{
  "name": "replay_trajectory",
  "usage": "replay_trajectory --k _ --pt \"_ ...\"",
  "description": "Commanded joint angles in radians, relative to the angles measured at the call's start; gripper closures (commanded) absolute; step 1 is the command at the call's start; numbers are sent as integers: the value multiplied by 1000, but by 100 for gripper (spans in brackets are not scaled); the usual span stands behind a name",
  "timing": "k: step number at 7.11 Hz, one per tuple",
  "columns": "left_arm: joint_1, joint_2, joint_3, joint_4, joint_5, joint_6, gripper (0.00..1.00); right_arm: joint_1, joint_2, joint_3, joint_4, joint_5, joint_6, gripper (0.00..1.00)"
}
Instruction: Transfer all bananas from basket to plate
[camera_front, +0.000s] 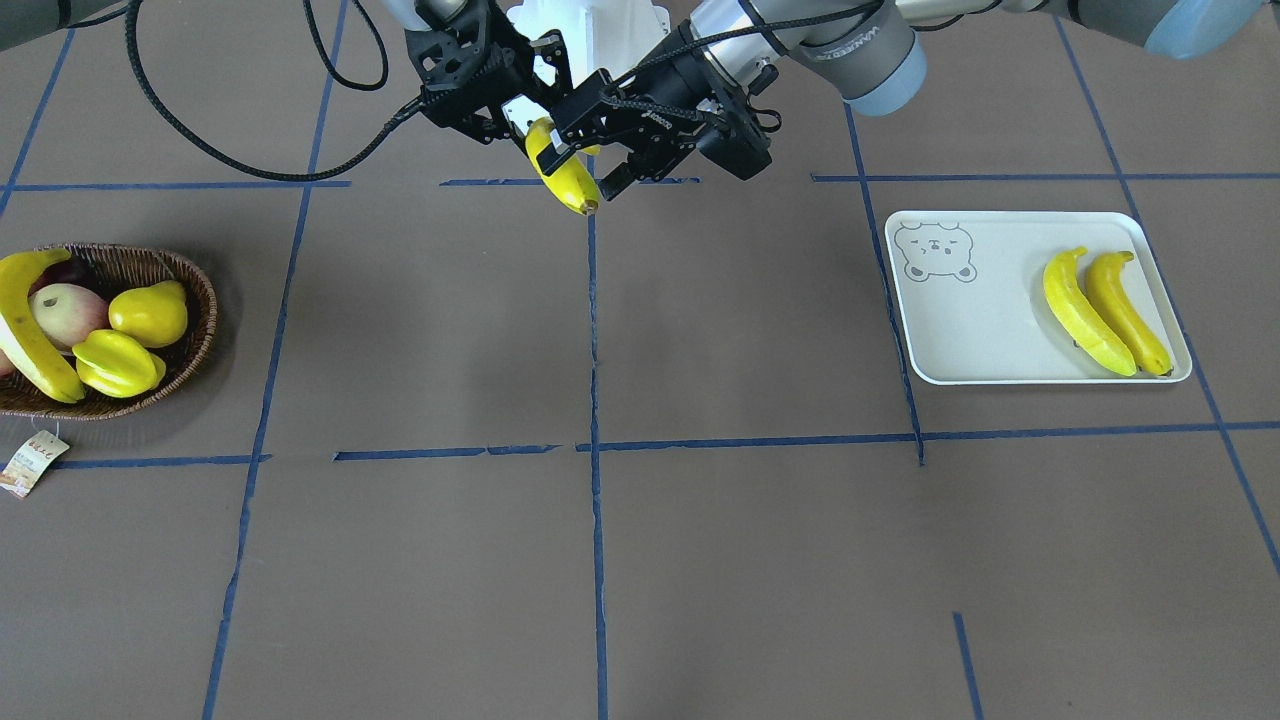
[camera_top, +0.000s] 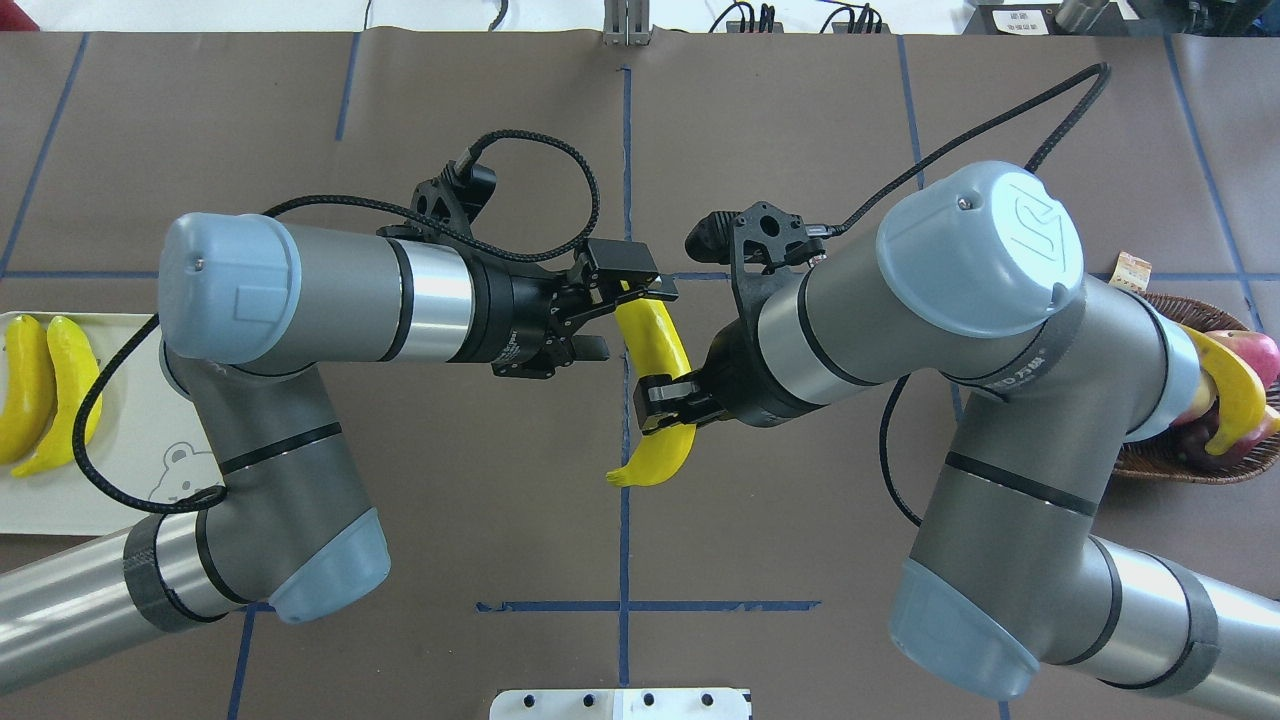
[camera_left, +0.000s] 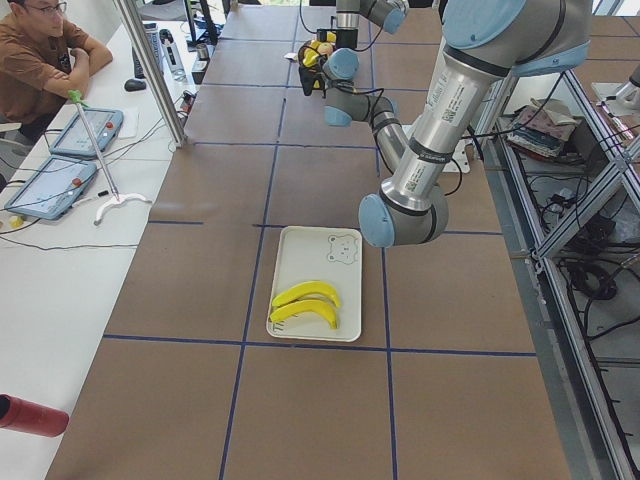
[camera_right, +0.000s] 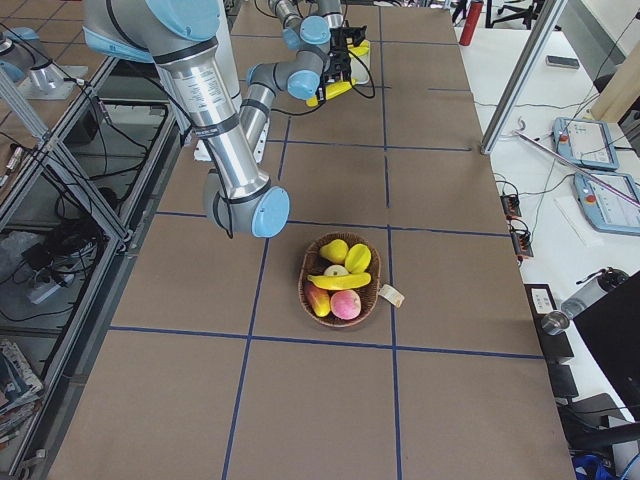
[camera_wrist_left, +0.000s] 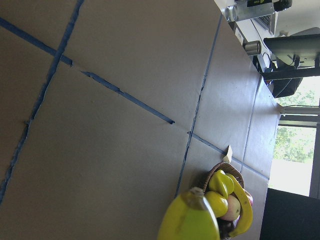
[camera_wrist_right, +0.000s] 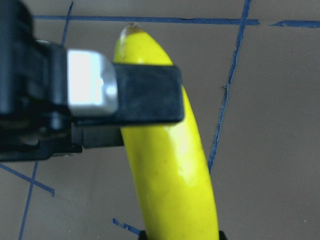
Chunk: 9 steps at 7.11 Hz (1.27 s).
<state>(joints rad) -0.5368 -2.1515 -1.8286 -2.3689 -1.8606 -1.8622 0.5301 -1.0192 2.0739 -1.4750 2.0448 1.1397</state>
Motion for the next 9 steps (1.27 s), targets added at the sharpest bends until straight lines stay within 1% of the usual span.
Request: replay_trajectory --k 1,2,3,4,5,6,7,9 --pt "29 -1 0 -1 1 0 6 -1 1 2 1 0 2 100" --pt "35 -1 -1 -1 1 0 44 -1 1 2 1 0 3 100" --pt "35 -1 -3 -1 1 2 78 -1 1 2 -1 0 3 99" --pt "35 1 -8 -1 0 12 100 -1 1 2 1 2 2 98" --pt "35 1 -9 -1 0 14 100 -1 1 0 1 2 3 44" --pt "35 1 -9 -1 0 14 100 -1 -1 2 37 0 11 0" --pt "35 2 -11 -1 0 14 100 -1 -5 2 70 0 56 0" --pt "20 12 -9 13 -6 20 100 7 -15 31 70 5 58 0"
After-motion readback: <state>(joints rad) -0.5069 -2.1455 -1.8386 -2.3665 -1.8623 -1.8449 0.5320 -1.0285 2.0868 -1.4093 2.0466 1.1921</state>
